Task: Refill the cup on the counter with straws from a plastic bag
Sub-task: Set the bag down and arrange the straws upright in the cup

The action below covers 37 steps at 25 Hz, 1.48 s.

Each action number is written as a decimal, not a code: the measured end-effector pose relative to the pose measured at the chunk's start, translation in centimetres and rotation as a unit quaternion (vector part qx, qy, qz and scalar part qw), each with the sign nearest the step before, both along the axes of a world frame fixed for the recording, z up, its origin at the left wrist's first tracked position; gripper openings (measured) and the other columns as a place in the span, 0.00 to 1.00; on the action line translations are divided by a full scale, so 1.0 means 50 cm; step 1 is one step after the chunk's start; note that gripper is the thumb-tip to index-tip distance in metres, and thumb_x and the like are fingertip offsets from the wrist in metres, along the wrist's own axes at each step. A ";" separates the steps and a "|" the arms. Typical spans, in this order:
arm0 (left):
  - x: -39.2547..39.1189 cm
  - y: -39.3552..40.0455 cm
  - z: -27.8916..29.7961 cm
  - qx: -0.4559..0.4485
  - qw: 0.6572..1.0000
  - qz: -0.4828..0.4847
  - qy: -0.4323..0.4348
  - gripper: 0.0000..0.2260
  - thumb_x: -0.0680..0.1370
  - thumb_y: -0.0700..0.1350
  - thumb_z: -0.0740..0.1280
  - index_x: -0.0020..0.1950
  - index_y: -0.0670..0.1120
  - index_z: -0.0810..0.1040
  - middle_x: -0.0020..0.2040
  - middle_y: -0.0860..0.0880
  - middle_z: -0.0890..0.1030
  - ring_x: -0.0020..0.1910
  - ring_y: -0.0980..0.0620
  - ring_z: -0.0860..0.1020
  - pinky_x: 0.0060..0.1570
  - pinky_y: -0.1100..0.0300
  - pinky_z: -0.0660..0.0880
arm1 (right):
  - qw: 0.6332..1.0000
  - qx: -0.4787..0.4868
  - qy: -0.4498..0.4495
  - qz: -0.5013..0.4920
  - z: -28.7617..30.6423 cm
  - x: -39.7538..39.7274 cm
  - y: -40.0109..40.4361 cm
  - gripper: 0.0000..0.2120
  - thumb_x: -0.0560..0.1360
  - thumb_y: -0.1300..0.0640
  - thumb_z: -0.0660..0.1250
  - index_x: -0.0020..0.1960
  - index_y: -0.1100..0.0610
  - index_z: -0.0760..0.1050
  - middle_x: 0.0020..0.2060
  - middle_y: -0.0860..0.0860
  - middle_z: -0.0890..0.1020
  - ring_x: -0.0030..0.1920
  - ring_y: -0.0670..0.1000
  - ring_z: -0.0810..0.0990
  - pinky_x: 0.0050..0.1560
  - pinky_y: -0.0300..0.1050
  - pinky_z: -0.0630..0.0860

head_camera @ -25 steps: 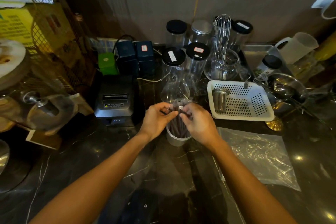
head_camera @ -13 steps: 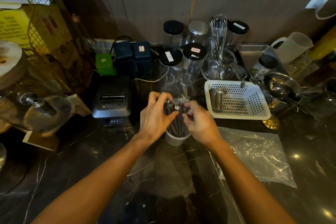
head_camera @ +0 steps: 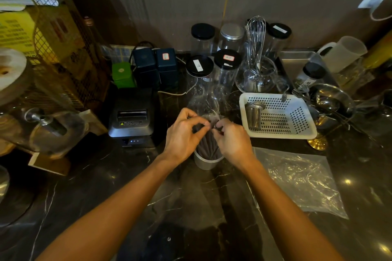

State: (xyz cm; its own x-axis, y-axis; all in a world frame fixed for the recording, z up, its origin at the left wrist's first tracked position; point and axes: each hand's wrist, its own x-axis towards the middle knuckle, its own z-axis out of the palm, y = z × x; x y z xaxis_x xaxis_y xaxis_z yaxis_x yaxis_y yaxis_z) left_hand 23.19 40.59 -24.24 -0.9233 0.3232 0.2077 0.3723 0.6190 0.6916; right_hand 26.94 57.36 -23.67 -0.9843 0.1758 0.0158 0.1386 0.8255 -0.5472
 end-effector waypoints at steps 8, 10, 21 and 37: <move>-0.005 -0.011 0.011 0.094 0.995 -0.006 -0.013 0.07 0.78 0.45 0.74 0.55 0.49 0.85 0.52 0.52 0.76 0.38 0.53 0.76 0.41 0.49 0.81 | 0.997 -0.064 0.031 -0.014 0.010 0.008 0.006 0.03 0.82 0.55 0.68 0.53 0.54 0.80 0.39 0.50 0.84 0.38 0.50 0.83 0.38 0.47 0.77; -0.008 -0.015 0.032 0.135 0.991 -0.011 -0.008 0.05 0.78 0.44 0.74 0.53 0.48 0.85 0.51 0.51 0.79 0.38 0.51 0.78 0.42 0.46 0.81 | 0.994 -0.090 0.063 -0.018 0.032 0.015 0.015 0.03 0.81 0.56 0.69 0.52 0.54 0.80 0.37 0.48 0.82 0.35 0.46 0.80 0.36 0.42 0.73; -0.004 -0.011 0.193 0.321 0.939 -0.081 -0.089 0.04 0.82 0.37 0.67 0.56 0.41 0.78 0.49 0.39 0.86 0.41 0.44 0.87 0.39 0.54 0.85 | 0.919 -0.345 0.183 -0.058 0.212 0.043 0.037 0.06 0.83 0.63 0.66 0.50 0.53 0.74 0.38 0.58 0.87 0.21 0.46 0.77 0.23 0.36 0.70; 0.051 0.036 0.147 0.408 0.902 -0.001 -0.140 0.20 0.75 0.27 0.71 0.67 0.38 0.76 0.50 0.46 0.82 0.42 0.60 0.85 0.49 0.64 0.83 | 0.963 -0.166 0.186 0.104 0.118 0.099 -0.006 0.04 0.81 0.57 0.71 0.56 0.54 0.81 0.43 0.43 0.84 0.31 0.44 0.84 0.35 0.47 0.83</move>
